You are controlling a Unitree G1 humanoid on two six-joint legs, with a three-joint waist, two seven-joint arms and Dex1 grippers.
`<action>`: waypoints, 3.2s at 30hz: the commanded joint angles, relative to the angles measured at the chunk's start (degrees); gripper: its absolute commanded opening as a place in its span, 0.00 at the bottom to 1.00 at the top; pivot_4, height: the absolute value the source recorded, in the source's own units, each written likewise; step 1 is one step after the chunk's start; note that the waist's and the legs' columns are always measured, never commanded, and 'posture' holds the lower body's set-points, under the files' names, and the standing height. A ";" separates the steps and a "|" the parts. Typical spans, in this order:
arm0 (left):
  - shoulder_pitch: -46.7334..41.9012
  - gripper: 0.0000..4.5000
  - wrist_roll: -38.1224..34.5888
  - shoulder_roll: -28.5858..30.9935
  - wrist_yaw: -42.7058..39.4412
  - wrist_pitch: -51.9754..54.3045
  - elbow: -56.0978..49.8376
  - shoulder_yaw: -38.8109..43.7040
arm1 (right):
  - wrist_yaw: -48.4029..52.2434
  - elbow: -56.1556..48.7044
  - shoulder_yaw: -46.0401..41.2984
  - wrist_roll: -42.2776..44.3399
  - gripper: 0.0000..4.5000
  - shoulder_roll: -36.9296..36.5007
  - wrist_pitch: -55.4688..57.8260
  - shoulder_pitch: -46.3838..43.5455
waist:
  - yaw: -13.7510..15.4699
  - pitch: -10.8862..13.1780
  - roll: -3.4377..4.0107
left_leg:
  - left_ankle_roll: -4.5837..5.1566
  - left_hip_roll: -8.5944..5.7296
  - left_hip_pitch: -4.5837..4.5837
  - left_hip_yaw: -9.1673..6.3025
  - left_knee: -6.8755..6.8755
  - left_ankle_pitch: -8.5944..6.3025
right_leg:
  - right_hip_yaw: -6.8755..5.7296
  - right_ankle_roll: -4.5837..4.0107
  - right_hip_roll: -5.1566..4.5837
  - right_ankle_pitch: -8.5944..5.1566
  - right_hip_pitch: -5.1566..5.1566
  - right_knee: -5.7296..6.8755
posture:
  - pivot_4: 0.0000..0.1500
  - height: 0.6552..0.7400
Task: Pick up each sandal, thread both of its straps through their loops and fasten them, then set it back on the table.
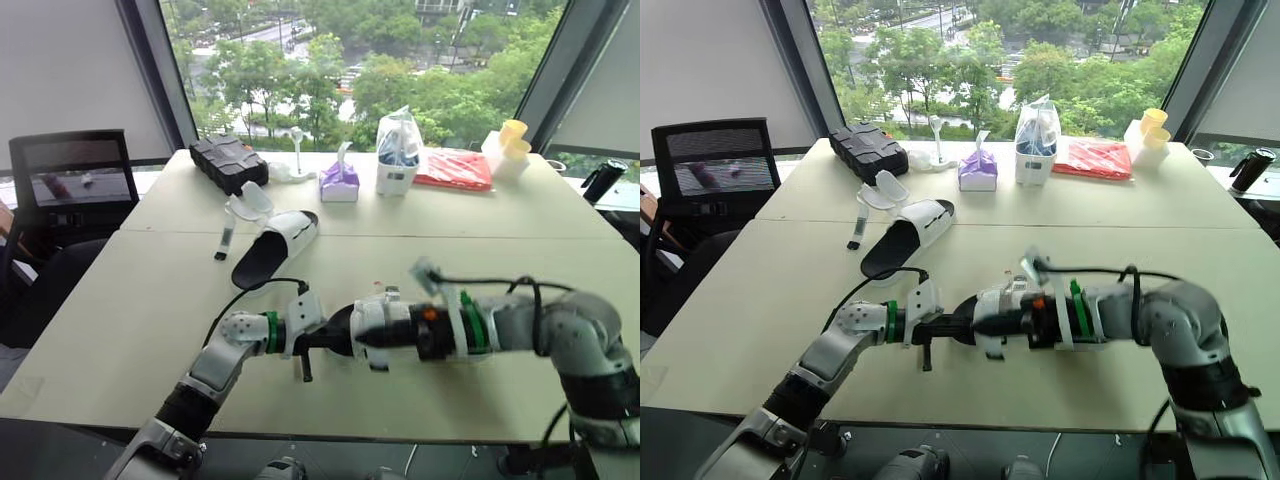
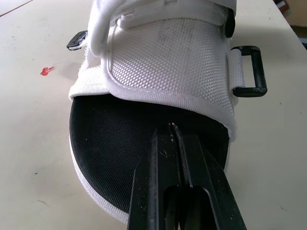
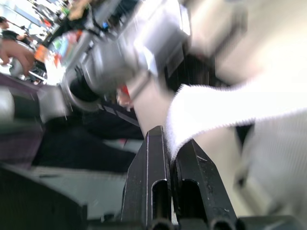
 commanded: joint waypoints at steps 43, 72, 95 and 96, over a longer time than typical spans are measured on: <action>3.03 0.00 3.20 1.03 1.00 3.17 2.59 -3.36 | 23.72 12.49 16.44 -30.96 0.01 -2.63 -23.25 -5.18 | -0.14 -0.12 0.04 | -0.02 -0.05 0.27 0.03 -0.05 -0.03 | 0.02 0.10 -0.03 0.06 0.17 0.00 | 1.00 1.00; 2.85 0.00 3.26 1.18 0.92 3.18 2.61 -3.26 | 23.62 7.16 15.97 -31.83 0.01 -1.23 -24.79 -4.21 | -0.12 -0.12 0.03 | -0.02 -0.05 0.24 0.03 -0.06 -0.04 | 0.02 0.15 -0.04 0.08 0.14 -0.04 | 1.00 1.00; 2.97 0.00 3.21 0.89 1.04 3.32 2.41 -3.41 | 27.35 2.63 17.50 -34.91 0.01 -3.26 -30.42 -1.89 | -0.11 -0.12 0.03 | -0.03 -0.06 0.23 0.04 -0.06 -0.04 | 0.02 0.18 -0.05 0.09 0.14 -0.04 | 1.00 1.00; 2.98 0.00 3.20 0.89 1.04 3.29 2.41 -3.41 | 27.23 2.25 17.56 -35.19 0.01 -3.26 -30.82 -1.48 | -0.13 -0.12 0.04 | -0.03 -0.06 0.22 0.03 -0.06 -0.04 | 0.02 0.18 -0.04 0.09 0.14 -0.04 | 1.00 1.00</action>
